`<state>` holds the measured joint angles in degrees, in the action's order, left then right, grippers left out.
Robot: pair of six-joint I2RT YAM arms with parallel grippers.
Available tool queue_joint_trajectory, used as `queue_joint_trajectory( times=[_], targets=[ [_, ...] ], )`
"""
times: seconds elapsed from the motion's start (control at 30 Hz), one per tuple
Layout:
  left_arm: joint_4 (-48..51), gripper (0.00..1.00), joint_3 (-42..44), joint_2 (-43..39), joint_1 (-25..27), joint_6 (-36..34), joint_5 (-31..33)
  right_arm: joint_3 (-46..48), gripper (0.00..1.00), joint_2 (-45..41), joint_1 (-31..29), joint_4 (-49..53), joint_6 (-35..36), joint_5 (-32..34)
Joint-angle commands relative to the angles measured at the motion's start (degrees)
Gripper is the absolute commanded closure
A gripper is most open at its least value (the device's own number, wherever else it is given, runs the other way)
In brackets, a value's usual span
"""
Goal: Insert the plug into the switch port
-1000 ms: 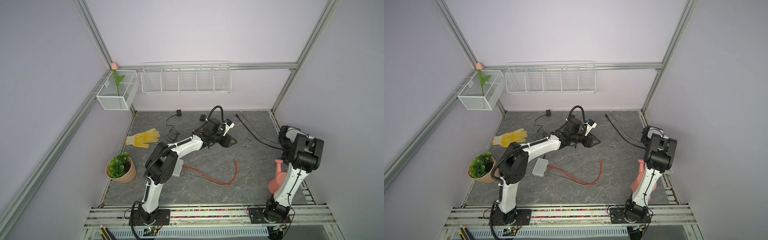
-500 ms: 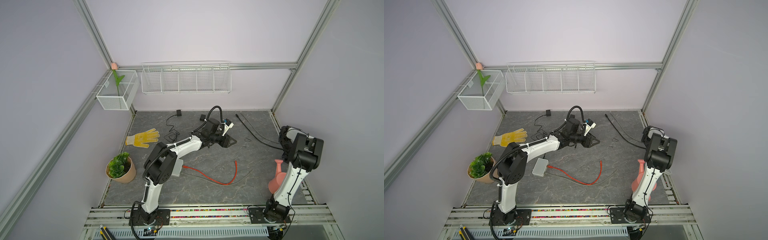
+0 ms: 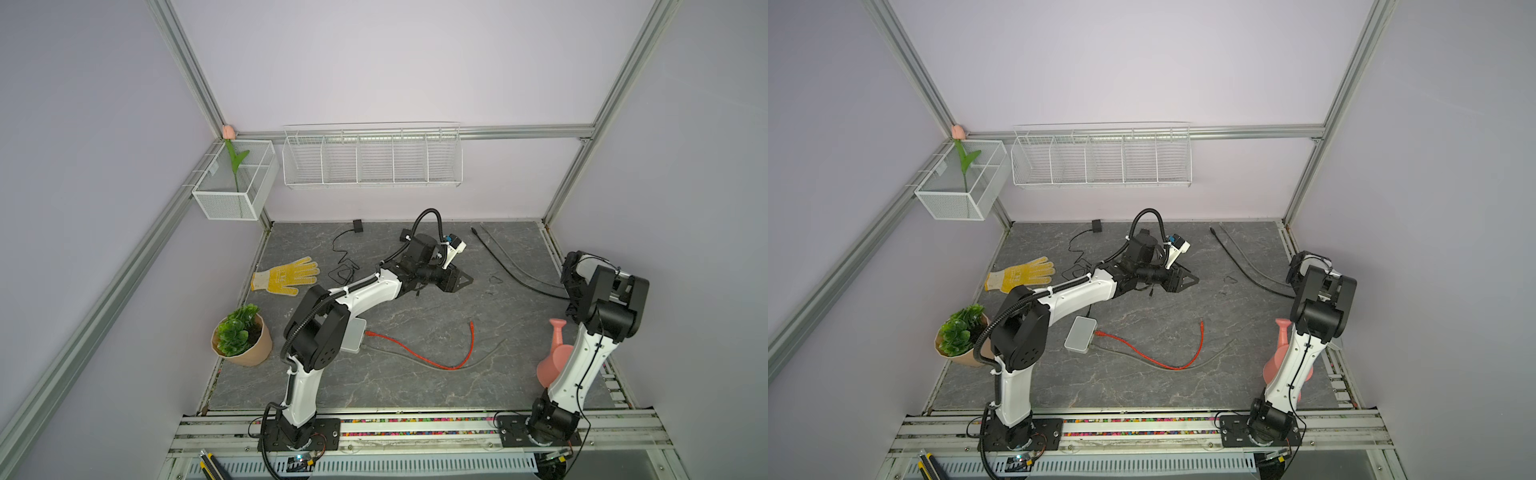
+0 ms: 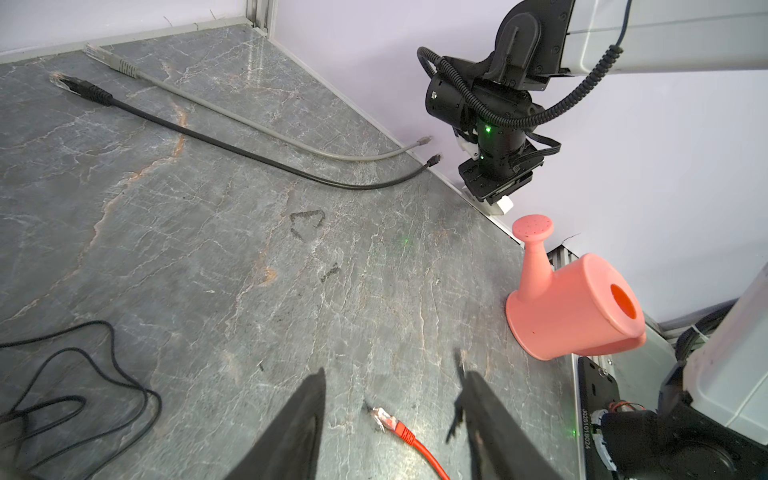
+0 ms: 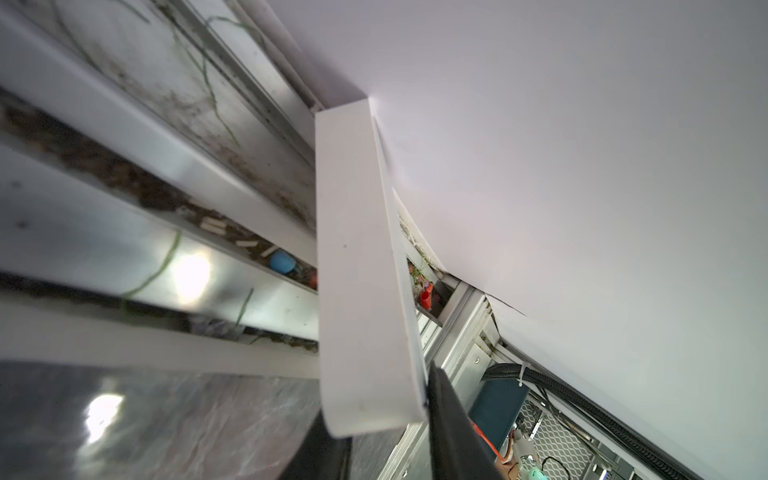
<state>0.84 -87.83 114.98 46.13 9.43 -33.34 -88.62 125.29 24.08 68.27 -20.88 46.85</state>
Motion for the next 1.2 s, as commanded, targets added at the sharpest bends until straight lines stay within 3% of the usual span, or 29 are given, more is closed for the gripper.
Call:
queue_joint_trajectory(
  times=[0.0,0.1,0.4,0.53,0.7,0.83,1.17],
  targets=[
    [-0.75,0.46,0.53,-2.00,-0.25,0.12,-0.77,-0.15,0.83,0.93,0.94,-2.65,-1.62,-3.85],
    [-0.58,0.46,0.69,-2.41,-0.25,0.15,-0.76,0.35,0.93,0.31,0.84,-3.12,-1.32,-4.80],
    [-0.29,0.47,1.97,-4.88,-0.31,-0.47,0.18,2.81,0.94,-8.27,-2.74,-1.42,-2.71,-1.69],
    [0.60,0.47,2.36,-6.16,-0.34,-1.17,1.10,4.70,0.93,-14.03,-4.79,-1.06,-2.71,-3.32],
    [1.97,0.47,2.95,-8.79,-1.20,-1.73,2.45,6.10,0.93,-22.04,-10.52,0.58,-2.70,-3.34],
    [-2.12,0.47,7.07,-12.85,-3.81,1.69,1.36,4.00,0.94,-28.99,-16.98,2.99,-2.16,-5.09],
    [-5.66,0.41,19.73,-25.91,-5.16,3.54,6.72,6.43,0.93,-47.81,-30.64,-5.09,-0.49,-33.80]
  ],
)
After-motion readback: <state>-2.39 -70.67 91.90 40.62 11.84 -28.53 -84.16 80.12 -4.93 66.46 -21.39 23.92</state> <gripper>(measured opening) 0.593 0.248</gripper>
